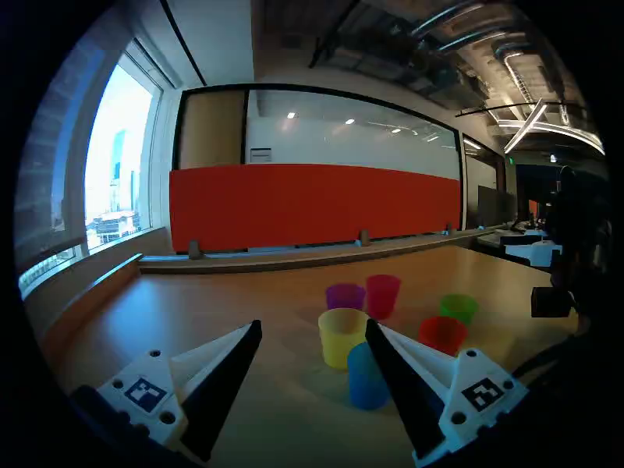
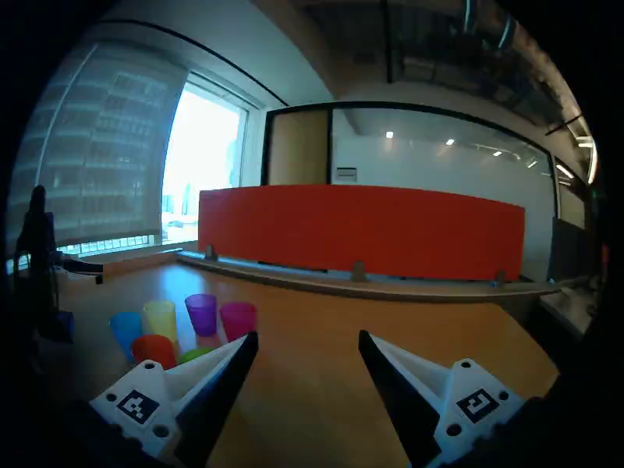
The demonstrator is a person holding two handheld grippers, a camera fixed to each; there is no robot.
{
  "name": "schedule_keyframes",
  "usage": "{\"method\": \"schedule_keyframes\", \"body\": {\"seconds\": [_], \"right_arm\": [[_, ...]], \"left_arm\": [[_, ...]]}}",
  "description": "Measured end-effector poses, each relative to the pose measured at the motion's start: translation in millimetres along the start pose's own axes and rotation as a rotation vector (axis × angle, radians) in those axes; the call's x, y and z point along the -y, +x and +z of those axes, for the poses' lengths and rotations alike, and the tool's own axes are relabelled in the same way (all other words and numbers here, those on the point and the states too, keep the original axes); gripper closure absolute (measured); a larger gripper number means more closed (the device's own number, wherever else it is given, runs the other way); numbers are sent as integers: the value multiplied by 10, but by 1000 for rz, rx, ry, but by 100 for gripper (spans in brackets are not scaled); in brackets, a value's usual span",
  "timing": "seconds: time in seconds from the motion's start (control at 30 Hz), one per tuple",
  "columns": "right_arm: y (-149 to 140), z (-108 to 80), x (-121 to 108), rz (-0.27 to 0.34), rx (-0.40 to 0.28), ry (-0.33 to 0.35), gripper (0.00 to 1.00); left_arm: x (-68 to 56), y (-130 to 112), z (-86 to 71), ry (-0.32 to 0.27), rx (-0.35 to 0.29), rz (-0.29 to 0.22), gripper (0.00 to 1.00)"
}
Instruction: Pour water
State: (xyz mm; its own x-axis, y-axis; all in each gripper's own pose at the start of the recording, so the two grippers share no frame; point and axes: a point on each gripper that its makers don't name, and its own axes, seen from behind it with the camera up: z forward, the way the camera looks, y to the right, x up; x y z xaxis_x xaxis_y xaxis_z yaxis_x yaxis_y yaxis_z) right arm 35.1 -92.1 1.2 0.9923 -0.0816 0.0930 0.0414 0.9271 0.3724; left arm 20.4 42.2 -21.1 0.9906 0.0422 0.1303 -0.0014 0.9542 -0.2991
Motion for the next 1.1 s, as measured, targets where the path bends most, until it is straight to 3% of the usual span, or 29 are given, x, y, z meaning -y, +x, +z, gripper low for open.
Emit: {"method": "schedule_keyframes", "body": {"seconds": [0.47,0.7,1.1], "right_arm": [[-103,-13,480,-20,85,243,0],[-139,0,573,-25,117,300,0],[-383,27,654,-83,217,368,0]], "left_arm": [[-193,-155,-46,-137,84,-9,1],[-209,-279,-48,-172,143,24,1],[-405,-510,-6,-297,272,62,1]]}}
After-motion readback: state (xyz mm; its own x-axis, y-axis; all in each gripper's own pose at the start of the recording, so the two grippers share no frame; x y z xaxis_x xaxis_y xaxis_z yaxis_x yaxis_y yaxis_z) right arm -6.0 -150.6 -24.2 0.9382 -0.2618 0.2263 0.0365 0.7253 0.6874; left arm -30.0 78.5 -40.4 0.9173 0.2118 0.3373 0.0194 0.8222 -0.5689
